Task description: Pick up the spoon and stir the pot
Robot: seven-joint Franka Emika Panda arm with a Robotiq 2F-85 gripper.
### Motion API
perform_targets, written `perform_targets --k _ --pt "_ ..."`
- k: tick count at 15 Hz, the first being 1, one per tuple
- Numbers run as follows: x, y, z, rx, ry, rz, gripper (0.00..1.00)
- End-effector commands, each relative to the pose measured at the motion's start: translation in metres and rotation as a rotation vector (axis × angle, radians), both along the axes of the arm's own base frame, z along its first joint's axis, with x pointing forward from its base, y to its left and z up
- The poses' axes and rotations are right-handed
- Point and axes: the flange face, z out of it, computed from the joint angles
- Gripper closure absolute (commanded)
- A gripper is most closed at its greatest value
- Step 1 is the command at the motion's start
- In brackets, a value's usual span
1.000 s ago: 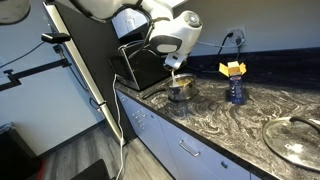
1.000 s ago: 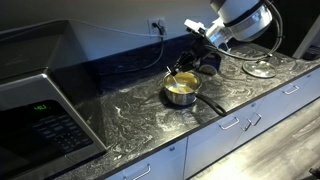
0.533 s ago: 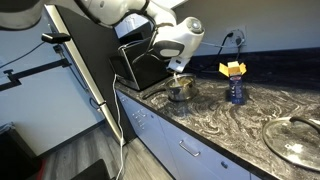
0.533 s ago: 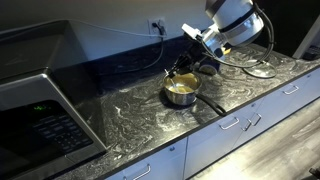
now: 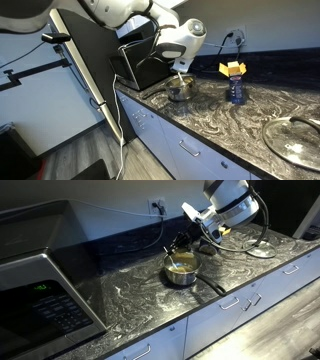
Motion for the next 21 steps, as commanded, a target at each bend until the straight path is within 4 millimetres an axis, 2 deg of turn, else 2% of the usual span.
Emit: perform_targets --k 1,13,21 --pt "0.007 -0.003 0.006 -0.008 -0.057 -0.027 0.97" --pt "0.007 -0.029 0.001 -0.074 -0.065 -0.082 0.97" --pt "-0.006 -0.040 -0.001 -0.110 0.004 -0.077 0.97"
